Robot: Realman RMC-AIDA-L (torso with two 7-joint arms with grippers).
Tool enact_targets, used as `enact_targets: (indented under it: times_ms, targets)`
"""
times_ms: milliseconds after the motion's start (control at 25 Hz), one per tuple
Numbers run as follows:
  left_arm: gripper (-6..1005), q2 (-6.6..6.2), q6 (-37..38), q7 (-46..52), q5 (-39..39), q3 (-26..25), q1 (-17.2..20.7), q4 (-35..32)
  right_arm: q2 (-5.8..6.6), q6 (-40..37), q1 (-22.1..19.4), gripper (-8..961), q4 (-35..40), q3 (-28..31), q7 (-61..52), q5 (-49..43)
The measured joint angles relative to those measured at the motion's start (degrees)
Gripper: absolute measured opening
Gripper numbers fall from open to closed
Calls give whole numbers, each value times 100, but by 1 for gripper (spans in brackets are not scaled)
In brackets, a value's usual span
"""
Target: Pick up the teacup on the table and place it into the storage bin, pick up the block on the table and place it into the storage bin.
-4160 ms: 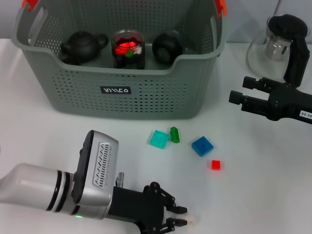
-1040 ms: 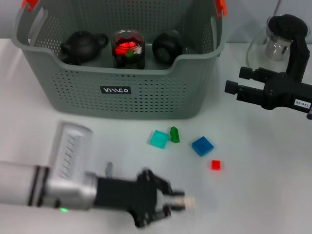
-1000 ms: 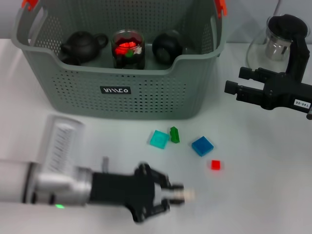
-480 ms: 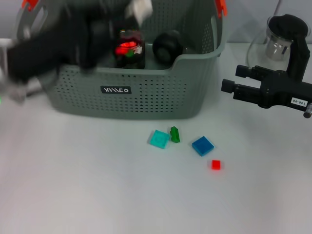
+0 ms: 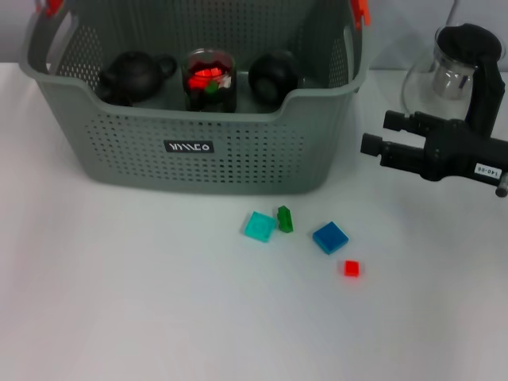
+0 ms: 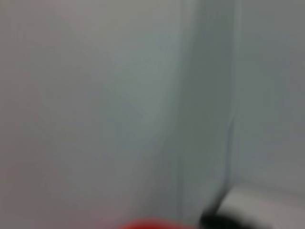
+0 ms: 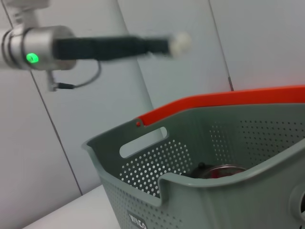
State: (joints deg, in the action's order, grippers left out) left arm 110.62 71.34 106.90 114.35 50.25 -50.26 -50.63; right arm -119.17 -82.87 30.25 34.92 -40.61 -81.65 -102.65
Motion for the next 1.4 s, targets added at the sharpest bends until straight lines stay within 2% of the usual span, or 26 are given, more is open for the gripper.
enact_targets:
  times_ms: [80,160,320,480,560,640,760,840,920,1000,1080,1120,1160,1200,1240,1280,1400]
  targets:
    - [275,-40,-193,604,815,350,-183,-104,-1,-2,-6,802,0,1,0,-3]
    - [280,1,-273,1158,1694,499,-368,-136,-1,-5,-11,802,-2,1,2,-8]
    - [289,286,-446,1712,3048,535,-613,-119,-1,-9,-11,802,-3,-6,26,-21]
    - [299,678,-998,1907,3859,540,-651,-104,-1,-5,-4,801,-3,-8,39,-58]
    - [303,821,-1260,2001,4163,554,-652,-106,-1,-3,3,801,-3,-9,40,-62]
    - [308,913,-1414,2027,4316,570,-648,-121,0,-2,6,801,-3,-9,41,-64]
    - [315,965,-1458,2034,4260,509,-603,-252,5,-3,2,801,-3,-8,38,-64]
    - [409,1064,-1348,1906,3748,248,-352,-759,13,0,-7,801,-3,-8,42,-65]
    - [504,1187,-1174,1516,3001,-24,74,-1310,18,-1,-17,800,-3,-4,52,-65]
    - [630,1282,-787,694,1663,-269,687,-1716,17,-3,-30,800,-3,-1,57,-64]
    - [787,1282,-273,-149,132,-391,1234,-1775,7,7,-48,800,-3,4,64,-64]
    - [791,1231,190,-606,-1040,-419,1575,-1590,4,15,-56,800,-3,12,67,-64]
    - [795,1181,531,-849,-1845,-420,1766,-1353,-3,15,-63,800,-3,23,71,-64]
    - [798,1042,1331,-1283,-3273,-465,2023,-651,-15,12,-70,800,-3,36,74,-64]
    - [802,1042,1331,-1283,-3273,-465,2023,-651,-15,12,-70,800,-3,36,74,-64]
    - [806,955,1904,-1626,-3996,-542,2120,-3,-21,4,-73,800,-3,37,90,-62]
    - [818,867,2689,-2243,-4513,-687,2232,884,-49,-13,-80,799,-3,36,137,-51]
